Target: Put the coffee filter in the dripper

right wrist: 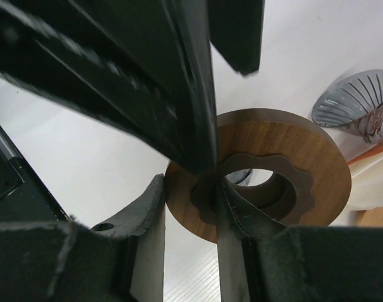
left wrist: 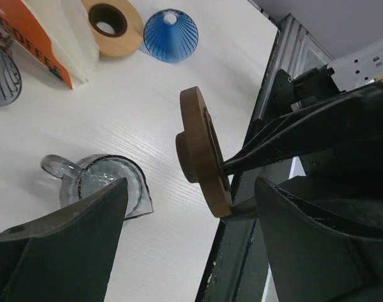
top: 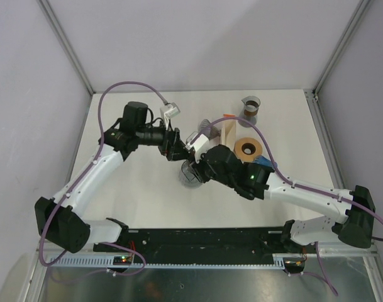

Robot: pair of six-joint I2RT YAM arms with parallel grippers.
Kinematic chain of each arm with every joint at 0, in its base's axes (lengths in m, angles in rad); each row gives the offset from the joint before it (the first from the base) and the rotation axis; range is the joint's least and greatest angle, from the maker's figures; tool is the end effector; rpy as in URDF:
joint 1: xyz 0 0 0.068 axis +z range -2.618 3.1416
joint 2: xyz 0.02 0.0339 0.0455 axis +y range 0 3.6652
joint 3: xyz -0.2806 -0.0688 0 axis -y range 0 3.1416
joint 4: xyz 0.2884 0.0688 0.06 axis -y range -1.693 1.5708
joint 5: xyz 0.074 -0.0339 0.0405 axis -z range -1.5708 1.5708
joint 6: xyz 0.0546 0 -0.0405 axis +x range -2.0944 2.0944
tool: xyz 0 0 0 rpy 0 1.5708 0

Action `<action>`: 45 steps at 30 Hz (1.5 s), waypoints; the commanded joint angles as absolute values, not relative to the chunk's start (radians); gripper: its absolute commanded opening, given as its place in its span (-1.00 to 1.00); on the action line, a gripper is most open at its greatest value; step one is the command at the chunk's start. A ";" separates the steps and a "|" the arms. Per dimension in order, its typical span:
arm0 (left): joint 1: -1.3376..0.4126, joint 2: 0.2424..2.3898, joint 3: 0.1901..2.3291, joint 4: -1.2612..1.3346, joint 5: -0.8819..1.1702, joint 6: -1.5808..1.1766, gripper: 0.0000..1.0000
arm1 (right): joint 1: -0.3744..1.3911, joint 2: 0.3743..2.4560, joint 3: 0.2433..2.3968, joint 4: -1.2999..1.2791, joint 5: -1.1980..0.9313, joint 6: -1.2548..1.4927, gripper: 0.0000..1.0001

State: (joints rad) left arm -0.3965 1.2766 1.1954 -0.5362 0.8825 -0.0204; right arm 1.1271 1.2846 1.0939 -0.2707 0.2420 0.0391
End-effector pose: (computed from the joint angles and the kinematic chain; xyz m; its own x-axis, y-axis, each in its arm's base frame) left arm 0.2785 -0.1623 0.3555 -0.5507 0.2165 -0.8061 0.8151 0.3472 -0.4637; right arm 0.1617 0.3096 0.3304 -0.2216 -0.3779 -0.8989 -0.7767 0.6258 -0.0716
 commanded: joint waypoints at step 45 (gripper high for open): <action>-0.270 1.283 1.181 -0.553 1.072 0.107 -1.00 | 0.599 1.313 1.189 -0.172 -0.610 0.194 0.30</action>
State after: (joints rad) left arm -0.2741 1.3388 1.1877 -0.5655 0.9161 0.0628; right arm 0.5976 1.2911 1.1660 -0.2760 -0.4450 0.2047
